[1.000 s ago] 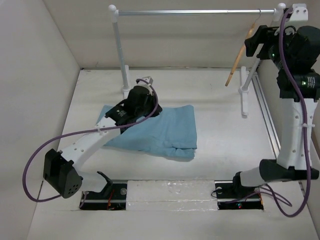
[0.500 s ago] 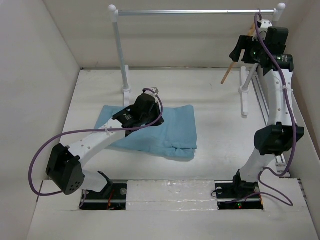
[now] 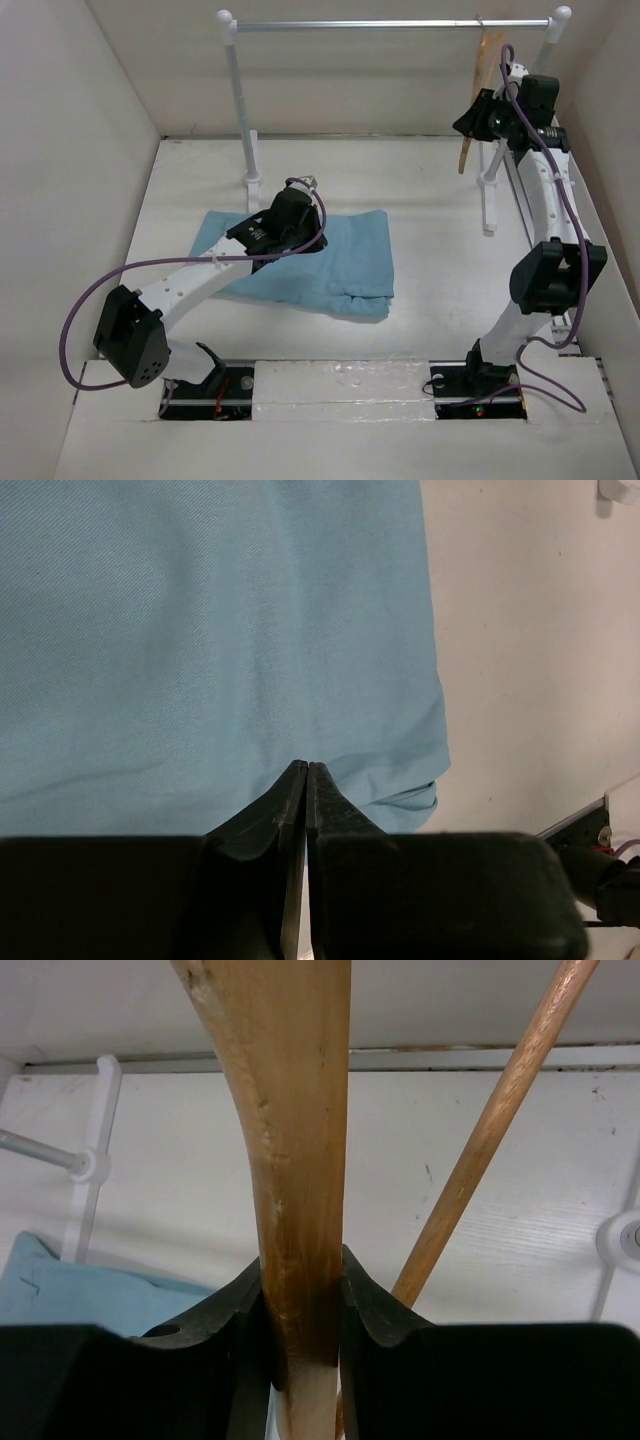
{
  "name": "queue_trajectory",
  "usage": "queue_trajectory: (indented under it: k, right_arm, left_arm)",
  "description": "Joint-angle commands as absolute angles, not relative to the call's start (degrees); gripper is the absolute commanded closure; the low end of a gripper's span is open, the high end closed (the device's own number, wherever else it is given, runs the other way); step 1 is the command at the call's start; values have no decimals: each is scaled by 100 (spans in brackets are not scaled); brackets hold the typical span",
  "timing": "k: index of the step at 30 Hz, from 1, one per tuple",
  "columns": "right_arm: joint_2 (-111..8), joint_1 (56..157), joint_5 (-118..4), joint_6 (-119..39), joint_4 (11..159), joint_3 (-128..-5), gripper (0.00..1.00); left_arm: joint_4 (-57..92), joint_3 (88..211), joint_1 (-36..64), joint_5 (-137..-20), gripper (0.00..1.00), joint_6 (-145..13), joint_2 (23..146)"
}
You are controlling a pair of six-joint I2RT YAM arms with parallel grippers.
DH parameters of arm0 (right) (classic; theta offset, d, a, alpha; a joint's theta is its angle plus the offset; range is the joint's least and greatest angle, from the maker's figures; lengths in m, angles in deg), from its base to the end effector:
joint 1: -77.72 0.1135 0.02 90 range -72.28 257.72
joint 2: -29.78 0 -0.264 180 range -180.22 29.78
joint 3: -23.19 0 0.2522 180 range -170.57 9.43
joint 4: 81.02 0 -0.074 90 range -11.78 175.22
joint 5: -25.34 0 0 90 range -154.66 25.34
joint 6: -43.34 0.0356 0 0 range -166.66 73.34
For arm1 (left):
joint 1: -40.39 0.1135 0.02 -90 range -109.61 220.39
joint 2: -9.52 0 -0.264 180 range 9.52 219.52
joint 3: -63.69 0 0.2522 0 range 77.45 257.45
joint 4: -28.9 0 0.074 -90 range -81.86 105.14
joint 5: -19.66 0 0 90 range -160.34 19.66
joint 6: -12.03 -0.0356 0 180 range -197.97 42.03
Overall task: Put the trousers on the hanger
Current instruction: Pick up the hanger from the clothesline.
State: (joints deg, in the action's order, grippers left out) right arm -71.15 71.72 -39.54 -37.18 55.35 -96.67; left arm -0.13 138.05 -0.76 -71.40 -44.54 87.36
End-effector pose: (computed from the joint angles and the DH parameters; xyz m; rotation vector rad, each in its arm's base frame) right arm 0.4045 -0.0273 0.4101 -0.0134 1.9896 0.4770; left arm 0.2319 -0.2035 0.2974 0.1622 2.2354 -0.7613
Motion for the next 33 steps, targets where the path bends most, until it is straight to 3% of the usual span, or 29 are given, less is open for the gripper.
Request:
queue_trajectory:
  k: [1, 5, 11, 14, 25, 33]
  right_arm:
    - [-6691, 7166, -3689, -3708, 6377, -9736, 89]
    - [-6313, 7113, -3908, -3795, 6369, -9780, 100]
    - [-5664, 7175, -4269, -4225, 5922, -9676, 100]
    - [-5522, 7175, -4278, -4305, 5772, -9464, 100]
    - [-4170, 7175, -3874, -4525, 6447, -6944, 100]
    - [-3053, 7824, -4162, -4429, 6695, -5465, 100]
  left_arm:
    - [11, 13818, -66, -7095, 100, -4361, 8704]
    - [-111, 14090, -66, -7095, 100, -4335, 8695]
    - [-261, 15257, -66, -7401, 68, -4396, 8634]
    - [-279, 15733, -66, -7622, 65, -4414, 8695]
    - [-191, 17921, -575, -8299, 52, -4361, 9818]
    - [81, 18871, -804, -8256, 46, -4142, 10610]
